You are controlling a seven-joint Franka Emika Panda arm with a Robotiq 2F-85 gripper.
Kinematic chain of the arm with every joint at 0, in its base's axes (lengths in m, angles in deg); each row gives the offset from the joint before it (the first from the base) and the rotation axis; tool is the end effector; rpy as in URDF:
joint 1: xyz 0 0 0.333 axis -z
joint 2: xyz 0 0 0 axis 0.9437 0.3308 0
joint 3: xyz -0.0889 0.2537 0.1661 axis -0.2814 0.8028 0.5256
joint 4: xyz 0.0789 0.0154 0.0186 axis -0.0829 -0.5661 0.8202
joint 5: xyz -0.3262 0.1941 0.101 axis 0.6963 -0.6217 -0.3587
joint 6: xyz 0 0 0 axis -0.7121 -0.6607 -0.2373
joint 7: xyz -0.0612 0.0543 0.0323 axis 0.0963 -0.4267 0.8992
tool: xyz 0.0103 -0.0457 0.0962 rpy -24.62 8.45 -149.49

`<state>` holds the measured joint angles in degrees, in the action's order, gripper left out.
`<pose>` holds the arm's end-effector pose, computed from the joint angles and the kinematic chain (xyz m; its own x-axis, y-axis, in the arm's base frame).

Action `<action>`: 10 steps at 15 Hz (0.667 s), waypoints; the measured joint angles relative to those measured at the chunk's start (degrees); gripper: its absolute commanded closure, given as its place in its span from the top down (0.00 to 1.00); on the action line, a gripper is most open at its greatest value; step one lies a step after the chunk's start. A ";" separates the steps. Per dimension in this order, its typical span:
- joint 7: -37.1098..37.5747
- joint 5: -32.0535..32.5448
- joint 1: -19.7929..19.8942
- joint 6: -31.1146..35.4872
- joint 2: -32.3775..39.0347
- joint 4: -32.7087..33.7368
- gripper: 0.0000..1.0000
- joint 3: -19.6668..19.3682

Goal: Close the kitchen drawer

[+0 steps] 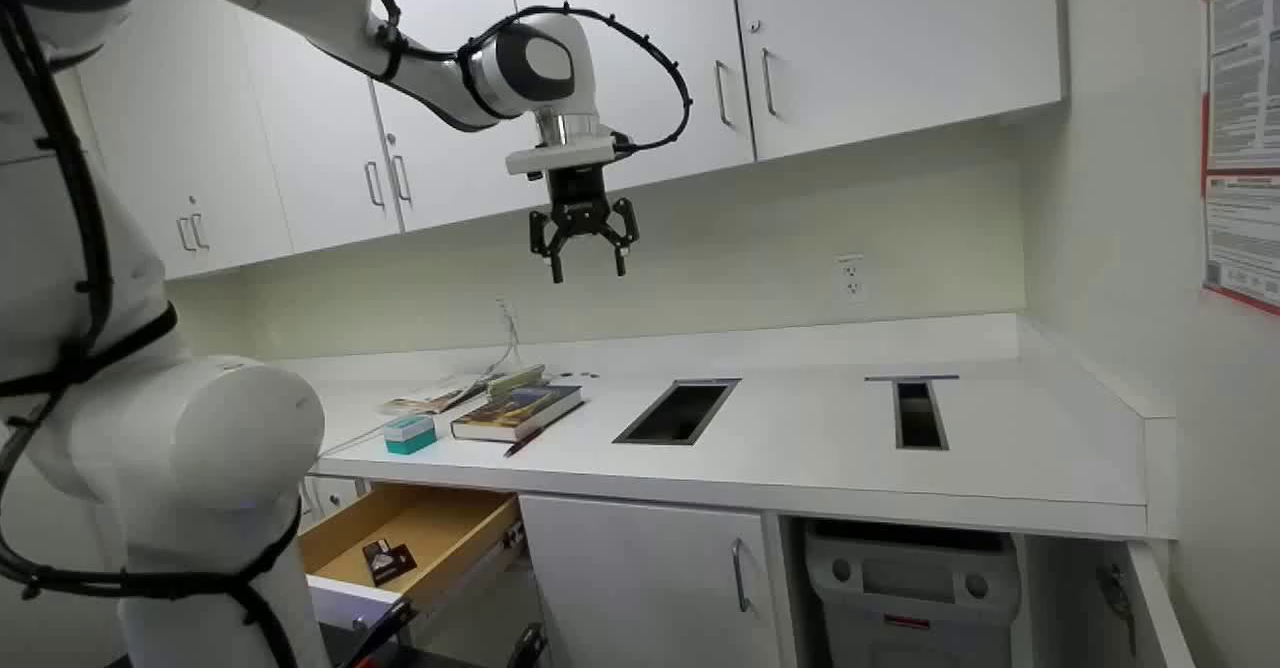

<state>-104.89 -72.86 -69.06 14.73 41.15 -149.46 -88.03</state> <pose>0.4479 -0.1347 0.5320 0.9682 0.2502 -0.0042 0.2501 -0.9681 -0.0158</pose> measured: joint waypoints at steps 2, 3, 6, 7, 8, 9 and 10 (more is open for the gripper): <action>0.00 0.00 0.00 0.01 0.00 0.00 1.00 0.00; 0.00 0.00 0.00 0.01 0.00 0.00 1.00 0.00; 0.00 0.00 0.00 0.01 0.00 0.00 1.00 0.00; 0.00 0.00 0.00 0.01 0.00 0.00 1.00 0.00; 0.00 0.00 0.00 0.01 0.00 0.00 1.00 0.00; -0.01 -0.04 0.01 0.05 -0.01 0.00 1.00 0.19; -0.15 -0.05 -0.03 0.13 -0.10 -0.01 1.00 0.66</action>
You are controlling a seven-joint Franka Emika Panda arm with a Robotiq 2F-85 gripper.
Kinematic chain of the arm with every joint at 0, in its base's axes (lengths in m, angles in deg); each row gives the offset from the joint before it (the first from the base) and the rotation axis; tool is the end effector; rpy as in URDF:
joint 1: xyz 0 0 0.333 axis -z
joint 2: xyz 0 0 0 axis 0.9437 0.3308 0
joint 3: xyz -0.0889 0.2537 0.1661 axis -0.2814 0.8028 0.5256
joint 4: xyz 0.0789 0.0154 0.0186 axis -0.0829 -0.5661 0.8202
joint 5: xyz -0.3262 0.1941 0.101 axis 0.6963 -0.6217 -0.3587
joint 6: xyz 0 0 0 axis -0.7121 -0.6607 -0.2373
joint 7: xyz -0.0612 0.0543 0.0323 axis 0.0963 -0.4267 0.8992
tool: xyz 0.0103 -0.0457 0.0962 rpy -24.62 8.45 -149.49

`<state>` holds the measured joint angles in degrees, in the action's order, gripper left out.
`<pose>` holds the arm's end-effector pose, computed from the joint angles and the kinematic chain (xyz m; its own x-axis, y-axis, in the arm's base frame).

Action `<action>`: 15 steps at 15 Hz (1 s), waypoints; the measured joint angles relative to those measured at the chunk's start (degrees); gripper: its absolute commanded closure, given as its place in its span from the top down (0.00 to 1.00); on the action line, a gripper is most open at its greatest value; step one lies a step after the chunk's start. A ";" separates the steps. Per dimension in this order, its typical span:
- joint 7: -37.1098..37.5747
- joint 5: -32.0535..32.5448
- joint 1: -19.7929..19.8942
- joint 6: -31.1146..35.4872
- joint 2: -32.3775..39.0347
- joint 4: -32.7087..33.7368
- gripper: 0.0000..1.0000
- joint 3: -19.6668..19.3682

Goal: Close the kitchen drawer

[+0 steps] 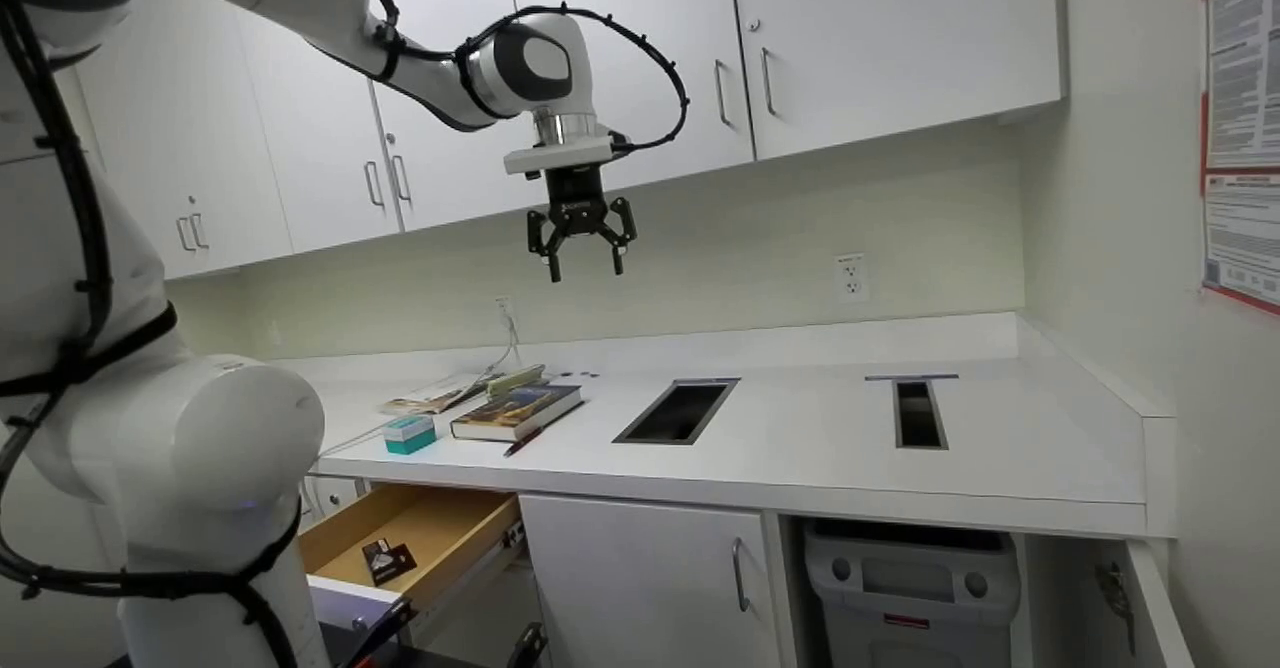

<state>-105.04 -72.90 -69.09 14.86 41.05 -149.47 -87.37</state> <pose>0.4493 -0.1288 0.5333 0.9646 0.2637 -0.0013 0.2636 -0.9646 -0.0117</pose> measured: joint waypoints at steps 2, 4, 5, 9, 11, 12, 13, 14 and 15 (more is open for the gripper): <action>-2.03 0.00 -0.67 0.01 -0.78 -0.34 1.00 1.91; -3.43 0.00 -2.28 -0.07 -2.69 -1.70 1.00 5.02; -3.69 -0.03 -3.57 -0.13 -4.06 -2.92 1.00 6.86; -4.08 -1.18 -10.65 -0.39 -10.71 -10.30 1.00 13.69; -4.31 -2.57 -14.90 -0.80 -14.47 -14.54 1.00 16.36; -4.62 -3.18 -17.08 -1.23 -16.42 -16.54 1.00 17.42; -5.38 -3.83 -19.27 -1.84 -18.42 -18.33 1.00 18.29; -4.87 -3.89 -20.62 -1.94 -19.70 -19.32 1.00 18.64; -4.76 -3.88 -20.67 -1.93 -20.05 -19.35 1.00 18.67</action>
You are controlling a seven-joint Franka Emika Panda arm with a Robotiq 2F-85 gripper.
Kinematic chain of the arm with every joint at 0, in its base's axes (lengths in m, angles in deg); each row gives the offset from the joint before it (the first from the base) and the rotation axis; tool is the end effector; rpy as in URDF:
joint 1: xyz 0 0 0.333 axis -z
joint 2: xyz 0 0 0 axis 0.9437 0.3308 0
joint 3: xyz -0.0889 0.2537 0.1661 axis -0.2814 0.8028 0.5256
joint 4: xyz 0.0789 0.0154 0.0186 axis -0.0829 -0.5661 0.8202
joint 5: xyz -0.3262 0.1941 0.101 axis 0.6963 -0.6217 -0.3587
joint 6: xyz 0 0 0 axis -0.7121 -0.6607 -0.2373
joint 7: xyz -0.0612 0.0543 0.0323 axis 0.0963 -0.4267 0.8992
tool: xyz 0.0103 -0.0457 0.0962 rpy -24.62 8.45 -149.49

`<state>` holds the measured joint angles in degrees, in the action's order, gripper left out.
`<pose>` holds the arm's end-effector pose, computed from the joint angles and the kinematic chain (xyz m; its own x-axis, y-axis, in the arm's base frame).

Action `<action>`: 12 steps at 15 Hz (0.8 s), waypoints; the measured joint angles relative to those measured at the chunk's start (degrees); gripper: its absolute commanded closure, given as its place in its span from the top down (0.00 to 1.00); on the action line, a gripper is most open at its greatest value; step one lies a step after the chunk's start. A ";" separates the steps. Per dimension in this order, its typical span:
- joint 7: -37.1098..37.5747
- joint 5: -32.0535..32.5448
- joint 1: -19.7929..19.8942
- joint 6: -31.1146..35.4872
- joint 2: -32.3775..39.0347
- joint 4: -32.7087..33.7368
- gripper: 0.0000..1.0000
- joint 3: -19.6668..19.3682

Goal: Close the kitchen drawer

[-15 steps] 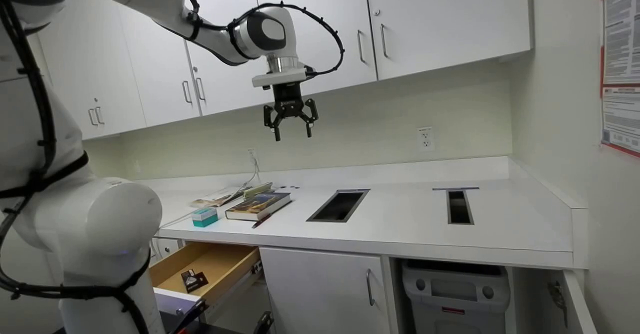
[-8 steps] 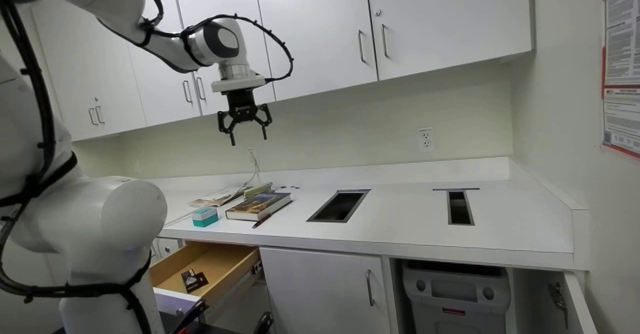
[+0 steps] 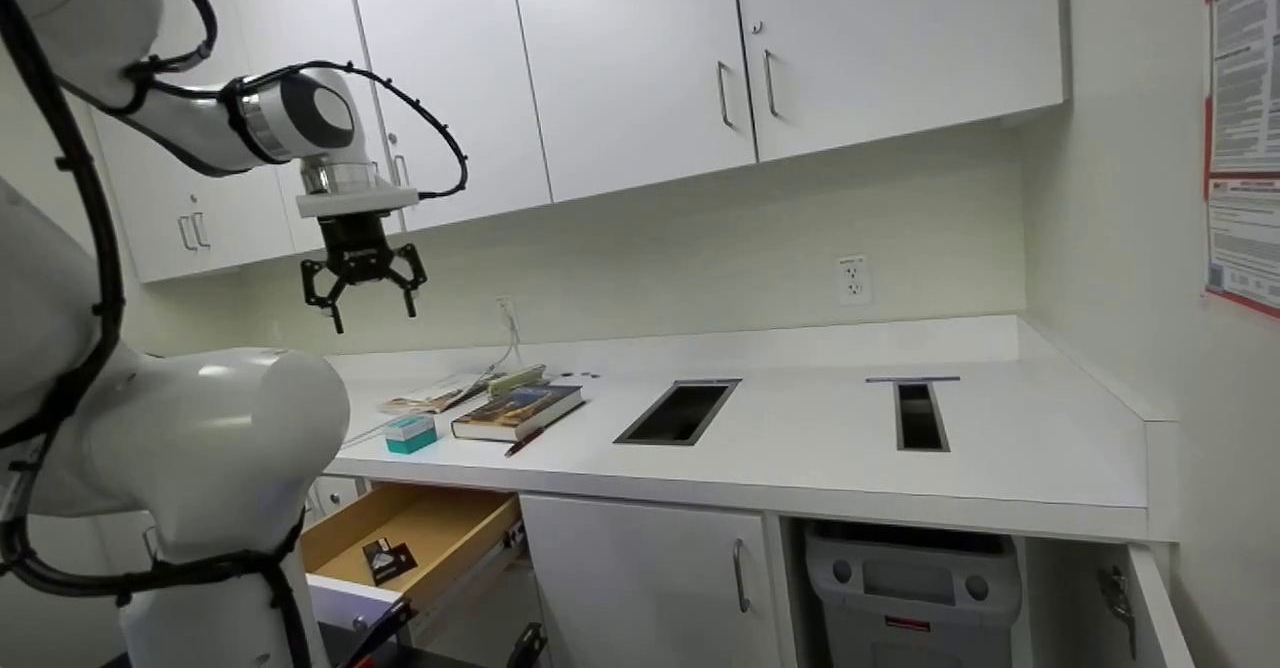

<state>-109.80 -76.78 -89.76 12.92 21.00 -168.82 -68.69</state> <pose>0.3181 0.1535 0.5140 0.5501 0.8337 -0.0491 0.8351 -0.5492 0.0310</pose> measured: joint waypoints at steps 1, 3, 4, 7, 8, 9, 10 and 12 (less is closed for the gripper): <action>-0.02 0.02 0.22 0.02 0.11 0.09 1.00 -0.23; -0.19 0.04 0.58 0.06 0.80 0.18 1.00 -0.95; -0.19 0.04 0.64 0.06 0.95 0.19 1.00 -0.99; -0.43 -0.01 0.35 0.12 1.19 0.20 1.00 -0.89; -1.26 -0.17 -0.49 0.55 1.22 0.21 1.00 -0.42; -2.16 -0.56 -1.92 1.00 1.25 0.21 1.00 0.36; -2.63 -1.31 -3.70 1.27 1.29 0.24 1.00 1.75; -2.59 -3.57 -7.94 2.00 1.61 0.24 1.00 6.04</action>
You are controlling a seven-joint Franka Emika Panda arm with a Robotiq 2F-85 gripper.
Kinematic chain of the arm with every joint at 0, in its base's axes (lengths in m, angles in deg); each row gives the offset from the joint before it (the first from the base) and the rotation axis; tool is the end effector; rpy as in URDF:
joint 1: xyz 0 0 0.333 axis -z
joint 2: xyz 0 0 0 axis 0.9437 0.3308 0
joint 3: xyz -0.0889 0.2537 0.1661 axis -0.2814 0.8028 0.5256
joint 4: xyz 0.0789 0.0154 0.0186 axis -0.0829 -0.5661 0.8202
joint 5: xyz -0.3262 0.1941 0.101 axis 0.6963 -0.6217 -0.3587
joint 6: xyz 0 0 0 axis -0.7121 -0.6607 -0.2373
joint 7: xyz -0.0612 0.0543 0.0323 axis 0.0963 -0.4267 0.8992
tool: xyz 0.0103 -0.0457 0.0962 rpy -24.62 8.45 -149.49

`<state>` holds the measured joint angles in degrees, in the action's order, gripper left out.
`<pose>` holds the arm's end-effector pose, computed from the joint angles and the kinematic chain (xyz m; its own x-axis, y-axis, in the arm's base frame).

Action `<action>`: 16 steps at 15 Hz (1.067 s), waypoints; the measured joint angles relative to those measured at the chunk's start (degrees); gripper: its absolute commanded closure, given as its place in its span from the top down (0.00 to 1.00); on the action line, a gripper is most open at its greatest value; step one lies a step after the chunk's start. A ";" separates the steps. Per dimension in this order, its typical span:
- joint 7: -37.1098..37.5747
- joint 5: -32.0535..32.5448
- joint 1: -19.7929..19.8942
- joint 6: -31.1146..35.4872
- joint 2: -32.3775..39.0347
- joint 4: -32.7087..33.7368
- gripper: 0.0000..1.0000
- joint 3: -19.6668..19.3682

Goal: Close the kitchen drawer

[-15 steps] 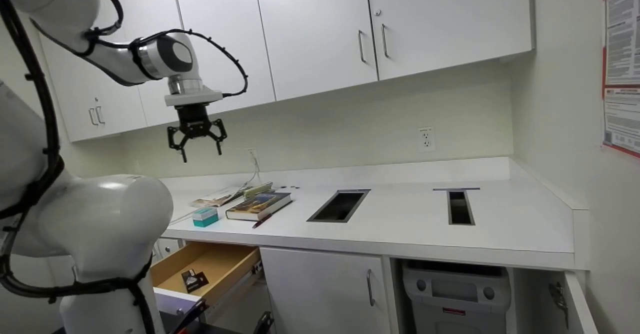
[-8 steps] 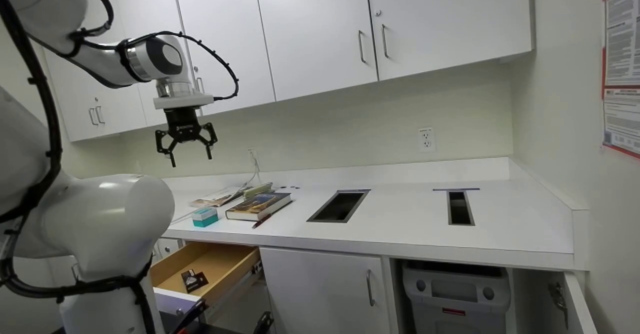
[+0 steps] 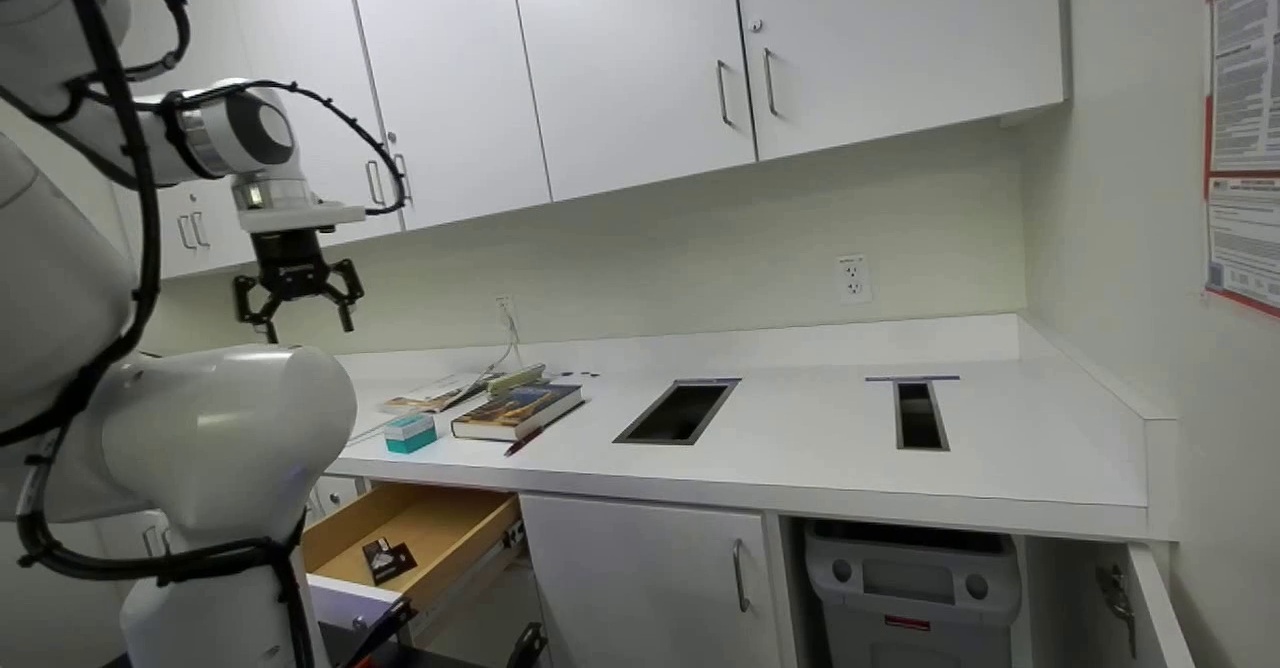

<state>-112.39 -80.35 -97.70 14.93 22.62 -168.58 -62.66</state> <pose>0.2754 0.2393 0.5047 0.3222 0.9456 -0.0457 0.9466 -0.3210 0.0304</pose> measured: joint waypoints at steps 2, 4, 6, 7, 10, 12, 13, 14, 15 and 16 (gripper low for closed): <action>0.13 -2.00 -4.32 1.66 0.96 -0.02 1.00 5.15; 0.25 -2.63 -8.39 4.94 3.24 -0.14 1.00 10.18; 0.17 -2.49 -12.16 10.08 7.02 -0.40 1.00 14.03; -0.02 -2.07 -13.86 13.30 9.30 -0.70 1.00 15.30; -2.05 -0.29 -18.22 24.00 17.28 -2.03 1.00 16.76; -5.84 0.37 -20.19 29.29 22.43 -2.44 1.00 16.61; -8.47 0.39 -20.84 30.79 24.50 -2.43 1.00 16.35; -10.43 0.39 -21.29 31.60 26.05 -2.38 1.00 15.93; -11.46 0.39 -21.51 31.92 27.00 -2.25 1.00 15.57; -11.95 0.39 -21.55 31.95 27.42 -2.11 1.00 15.34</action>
<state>-124.33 -79.95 -119.25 46.88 50.03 -170.69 -47.31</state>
